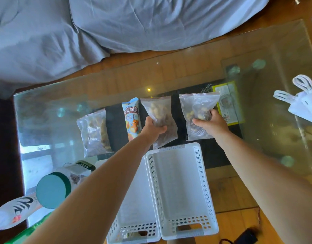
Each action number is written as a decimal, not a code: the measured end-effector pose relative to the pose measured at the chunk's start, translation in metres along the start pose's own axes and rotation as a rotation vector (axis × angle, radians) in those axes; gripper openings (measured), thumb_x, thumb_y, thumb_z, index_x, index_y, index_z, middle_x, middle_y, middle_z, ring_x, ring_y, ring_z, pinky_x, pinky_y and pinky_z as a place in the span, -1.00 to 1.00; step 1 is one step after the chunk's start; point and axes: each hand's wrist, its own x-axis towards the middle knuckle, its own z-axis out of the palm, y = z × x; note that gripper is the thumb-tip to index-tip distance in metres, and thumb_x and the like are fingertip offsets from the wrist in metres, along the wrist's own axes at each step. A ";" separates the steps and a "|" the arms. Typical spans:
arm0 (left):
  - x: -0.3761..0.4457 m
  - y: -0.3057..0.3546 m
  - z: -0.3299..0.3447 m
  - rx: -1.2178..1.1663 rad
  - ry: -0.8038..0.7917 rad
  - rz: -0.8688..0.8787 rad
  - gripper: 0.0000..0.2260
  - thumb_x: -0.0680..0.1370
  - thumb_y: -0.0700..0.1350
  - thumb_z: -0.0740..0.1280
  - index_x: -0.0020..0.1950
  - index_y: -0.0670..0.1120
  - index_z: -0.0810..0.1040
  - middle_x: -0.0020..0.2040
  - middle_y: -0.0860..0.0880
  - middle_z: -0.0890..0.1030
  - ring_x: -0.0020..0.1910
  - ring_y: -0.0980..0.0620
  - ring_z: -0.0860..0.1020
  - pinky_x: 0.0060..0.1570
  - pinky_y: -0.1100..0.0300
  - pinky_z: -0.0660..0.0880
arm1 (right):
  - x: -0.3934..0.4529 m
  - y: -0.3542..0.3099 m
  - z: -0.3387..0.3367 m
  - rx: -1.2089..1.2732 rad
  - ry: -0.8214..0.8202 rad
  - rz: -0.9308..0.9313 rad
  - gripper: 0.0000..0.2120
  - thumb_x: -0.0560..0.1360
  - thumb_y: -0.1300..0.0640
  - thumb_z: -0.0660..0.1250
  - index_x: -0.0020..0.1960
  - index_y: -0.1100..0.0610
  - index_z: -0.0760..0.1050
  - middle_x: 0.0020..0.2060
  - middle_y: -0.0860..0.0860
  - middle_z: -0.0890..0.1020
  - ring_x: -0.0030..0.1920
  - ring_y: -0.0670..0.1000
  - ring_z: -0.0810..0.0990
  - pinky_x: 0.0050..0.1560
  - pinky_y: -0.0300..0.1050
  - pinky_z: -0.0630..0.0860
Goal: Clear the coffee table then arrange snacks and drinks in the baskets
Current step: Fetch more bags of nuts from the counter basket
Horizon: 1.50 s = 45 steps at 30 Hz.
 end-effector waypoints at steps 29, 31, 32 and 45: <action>-0.007 -0.011 0.006 0.013 -0.136 -0.002 -0.36 0.55 -0.24 0.27 0.53 -0.07 0.01 0.50 -0.16 0.22 0.46 -0.16 0.25 0.42 -0.07 0.24 | -0.002 0.009 -0.011 -0.051 -0.063 0.017 -0.52 0.57 0.15 0.19 0.45 -0.03 0.20 0.40 0.02 0.37 0.36 0.11 0.38 0.16 -0.06 0.40; -0.011 -0.013 0.005 0.011 -0.106 -0.006 -0.36 0.53 -0.22 0.30 0.52 -0.05 0.05 0.48 -0.13 0.26 0.39 -0.14 0.33 0.25 0.01 0.40 | -0.006 0.011 -0.013 -0.018 -0.044 0.033 -0.46 0.55 0.16 0.23 0.48 -0.01 0.15 0.43 0.02 0.32 0.40 0.11 0.33 0.25 0.00 0.38; -0.015 -0.013 0.003 0.020 -0.097 0.005 -0.38 0.52 -0.22 0.31 0.50 -0.05 0.08 0.45 -0.11 0.30 0.33 -0.13 0.38 0.12 0.06 0.45 | -0.010 0.010 -0.014 -0.012 -0.028 0.038 -0.43 0.54 0.15 0.25 0.49 0.01 0.12 0.45 0.03 0.29 0.43 0.12 0.29 0.29 0.03 0.35; -0.161 -0.043 -0.084 -0.239 -0.028 0.081 -0.68 0.59 -0.24 0.20 0.34 -0.09 0.40 0.19 -0.09 0.57 0.10 -0.02 0.54 0.09 0.06 0.47 | -0.131 -0.053 -0.010 0.049 -0.102 -0.078 -0.56 0.51 0.24 0.26 0.38 0.11 0.34 0.33 0.11 0.44 0.28 0.06 0.44 0.16 -0.11 0.35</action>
